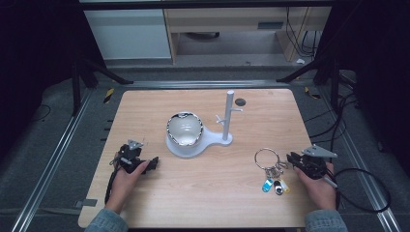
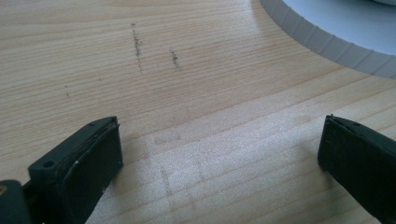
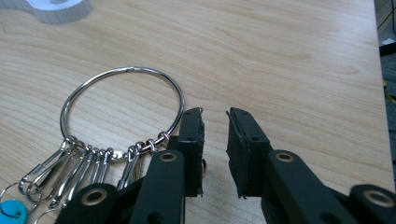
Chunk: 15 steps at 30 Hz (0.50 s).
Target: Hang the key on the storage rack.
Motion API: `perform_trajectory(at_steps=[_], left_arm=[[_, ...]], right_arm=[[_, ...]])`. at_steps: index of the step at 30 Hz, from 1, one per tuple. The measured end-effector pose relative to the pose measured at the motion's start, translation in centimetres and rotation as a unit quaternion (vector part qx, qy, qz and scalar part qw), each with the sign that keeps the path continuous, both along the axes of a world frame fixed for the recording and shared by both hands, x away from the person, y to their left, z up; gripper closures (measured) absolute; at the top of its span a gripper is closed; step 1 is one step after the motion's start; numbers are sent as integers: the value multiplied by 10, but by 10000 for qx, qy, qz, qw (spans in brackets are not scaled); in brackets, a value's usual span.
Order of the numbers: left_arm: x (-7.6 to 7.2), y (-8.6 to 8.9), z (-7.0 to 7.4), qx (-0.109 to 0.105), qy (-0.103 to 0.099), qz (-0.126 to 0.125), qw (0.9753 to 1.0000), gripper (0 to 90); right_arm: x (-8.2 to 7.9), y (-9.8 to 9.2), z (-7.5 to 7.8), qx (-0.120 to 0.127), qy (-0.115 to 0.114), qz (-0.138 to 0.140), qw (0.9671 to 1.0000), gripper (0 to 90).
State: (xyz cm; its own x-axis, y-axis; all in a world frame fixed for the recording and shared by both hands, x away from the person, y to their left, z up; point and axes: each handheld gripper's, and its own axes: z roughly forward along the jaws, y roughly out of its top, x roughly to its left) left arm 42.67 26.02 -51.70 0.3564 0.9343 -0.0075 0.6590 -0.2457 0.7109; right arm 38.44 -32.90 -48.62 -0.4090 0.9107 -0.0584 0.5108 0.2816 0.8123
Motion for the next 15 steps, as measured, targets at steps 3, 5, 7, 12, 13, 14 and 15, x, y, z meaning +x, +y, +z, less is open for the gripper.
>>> perform_trajectory(at_steps=[3,5,7,12,13,14,15], left_arm=[[0,0,0,-1,-3,-3,10000,0],[0,0,0,0,-3,-2,10000,0],[0,0,0,0,-5,-4,10000,0],[0,0,0,-4,-16,-16,10000,0],[0,0,0,-5,-17,-17,10000,0],[0,0,0,-6,-18,-20,10000,0],[0,0,0,-5,-19,-21,10000,0]], right_arm=[[3,0,-4,-19,105,84,9999,731],[4,1,-6,-30,177,145,9997,720],[4,3,-8,-17,247,204,9995,699],[4,6,-11,-111,402,293,9987,695],[3,7,-10,-130,420,311,9986,696],[3,8,-10,-141,445,330,9984,698],[2,9,-10,-175,464,364,9981,699]])
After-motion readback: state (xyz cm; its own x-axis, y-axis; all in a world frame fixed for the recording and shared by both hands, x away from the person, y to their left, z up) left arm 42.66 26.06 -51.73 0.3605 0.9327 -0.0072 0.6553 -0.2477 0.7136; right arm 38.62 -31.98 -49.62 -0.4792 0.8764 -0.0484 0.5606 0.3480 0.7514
